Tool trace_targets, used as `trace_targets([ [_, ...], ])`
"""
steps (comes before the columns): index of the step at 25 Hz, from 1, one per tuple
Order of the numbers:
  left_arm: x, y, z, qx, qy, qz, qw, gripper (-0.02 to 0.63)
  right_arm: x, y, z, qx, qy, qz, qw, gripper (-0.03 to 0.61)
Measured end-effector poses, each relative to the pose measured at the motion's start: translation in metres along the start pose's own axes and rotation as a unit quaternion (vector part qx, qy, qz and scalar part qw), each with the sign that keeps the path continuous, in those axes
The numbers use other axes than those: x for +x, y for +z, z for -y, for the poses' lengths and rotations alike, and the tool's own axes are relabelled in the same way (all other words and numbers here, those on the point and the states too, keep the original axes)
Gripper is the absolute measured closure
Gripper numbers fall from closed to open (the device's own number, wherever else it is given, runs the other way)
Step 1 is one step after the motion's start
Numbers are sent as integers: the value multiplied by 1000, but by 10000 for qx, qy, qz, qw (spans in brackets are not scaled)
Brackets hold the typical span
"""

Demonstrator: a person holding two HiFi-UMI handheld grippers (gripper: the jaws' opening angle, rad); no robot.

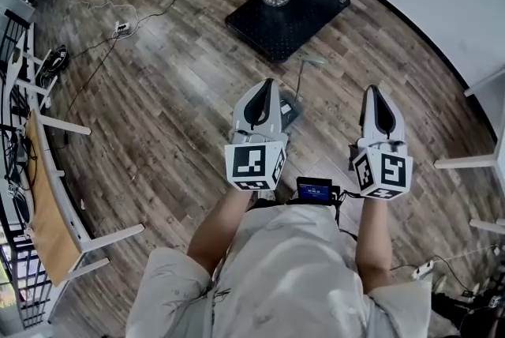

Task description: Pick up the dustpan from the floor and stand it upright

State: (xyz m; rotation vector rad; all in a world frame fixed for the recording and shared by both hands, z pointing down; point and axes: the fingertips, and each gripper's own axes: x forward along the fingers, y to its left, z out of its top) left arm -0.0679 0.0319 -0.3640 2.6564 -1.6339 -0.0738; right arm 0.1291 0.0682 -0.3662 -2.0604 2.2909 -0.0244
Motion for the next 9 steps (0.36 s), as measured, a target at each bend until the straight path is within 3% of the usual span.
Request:
trace_targets([
  [9,-8,16,-17,-248,-84,-37,9996,594,1,9,-21,-78,-4,-95,9999,574],
])
